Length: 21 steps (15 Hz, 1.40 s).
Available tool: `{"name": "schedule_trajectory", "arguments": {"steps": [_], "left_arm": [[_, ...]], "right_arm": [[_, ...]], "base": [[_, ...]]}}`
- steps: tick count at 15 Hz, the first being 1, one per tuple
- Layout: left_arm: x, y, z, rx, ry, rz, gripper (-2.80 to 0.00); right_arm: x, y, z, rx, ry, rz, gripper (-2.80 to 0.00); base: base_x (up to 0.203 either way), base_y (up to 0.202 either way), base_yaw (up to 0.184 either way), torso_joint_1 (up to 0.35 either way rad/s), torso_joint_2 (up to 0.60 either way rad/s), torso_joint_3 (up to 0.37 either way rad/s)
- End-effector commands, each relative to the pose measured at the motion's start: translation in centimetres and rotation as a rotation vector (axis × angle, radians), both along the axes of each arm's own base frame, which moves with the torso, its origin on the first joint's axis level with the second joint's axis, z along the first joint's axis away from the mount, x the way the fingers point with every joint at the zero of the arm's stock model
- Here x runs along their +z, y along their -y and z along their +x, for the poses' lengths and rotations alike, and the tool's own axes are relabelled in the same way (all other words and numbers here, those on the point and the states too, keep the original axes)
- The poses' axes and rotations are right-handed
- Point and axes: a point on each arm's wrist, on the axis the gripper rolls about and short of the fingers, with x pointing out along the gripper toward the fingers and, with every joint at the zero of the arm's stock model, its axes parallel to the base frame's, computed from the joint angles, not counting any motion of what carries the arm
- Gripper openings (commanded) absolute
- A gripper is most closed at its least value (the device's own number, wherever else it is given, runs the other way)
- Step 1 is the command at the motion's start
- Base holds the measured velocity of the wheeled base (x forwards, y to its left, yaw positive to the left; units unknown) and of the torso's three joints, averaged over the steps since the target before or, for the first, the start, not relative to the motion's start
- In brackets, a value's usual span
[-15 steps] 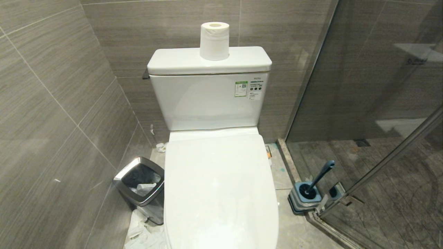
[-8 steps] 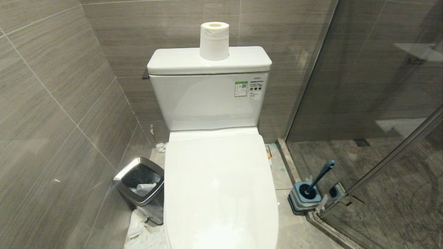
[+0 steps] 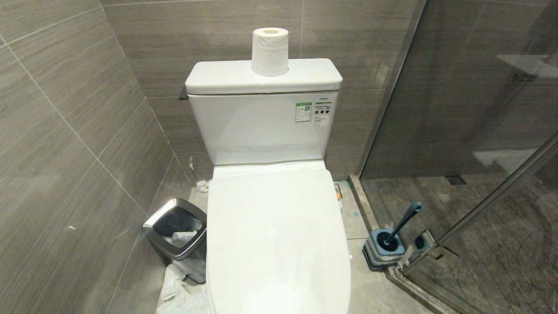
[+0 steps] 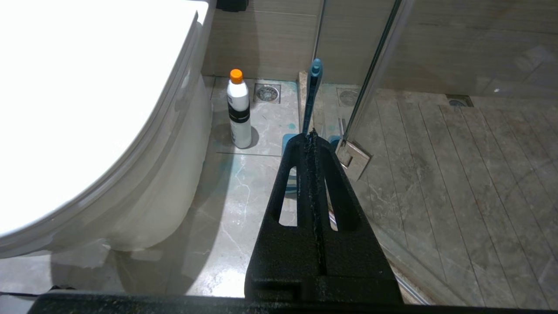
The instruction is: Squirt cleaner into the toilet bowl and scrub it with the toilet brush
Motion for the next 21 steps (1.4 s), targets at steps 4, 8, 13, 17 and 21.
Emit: {"name": "schedule_trajectory", "arguments": {"steps": [4, 8, 13, 17, 21], "left_arm": [[-5.7, -0.1, 3.3, 0.030, -0.171, -0.009, -2.80], [-7.2, -0.1, 3.9, 0.030, -0.266, -0.009, -2.80], [-9.4, -0.2, 4.1, 0.079, -0.487, -0.013, -2.80], [-9.6, -0.2, 4.1, 0.075, -0.503, -0.008, -2.80], [-9.6, -0.1, 4.1, 0.055, -0.507, -0.033, -2.80]], "right_arm": [[0.0, 0.0, 0.0, 0.001, 0.001, 0.000, -2.80], [0.0, 0.0, 0.0, 0.001, -0.001, 0.000, -2.80], [0.0, 0.0, 0.0, 0.001, -0.001, 0.000, -2.80], [0.0, 0.0, 0.0, 0.001, -0.001, 0.000, -2.80], [0.0, 0.0, 0.0, 0.001, 0.000, 0.000, -2.80]], "base": [[0.000, 0.000, 0.000, 0.000, 0.00, 0.000], [0.000, 0.000, 0.000, 0.000, 0.00, 0.000], [0.000, 0.000, 0.000, 0.000, 0.00, 0.000], [0.000, 0.000, 0.000, 0.000, 0.00, 0.000], [0.000, 0.000, 0.000, 0.000, 0.00, 0.000]]}}
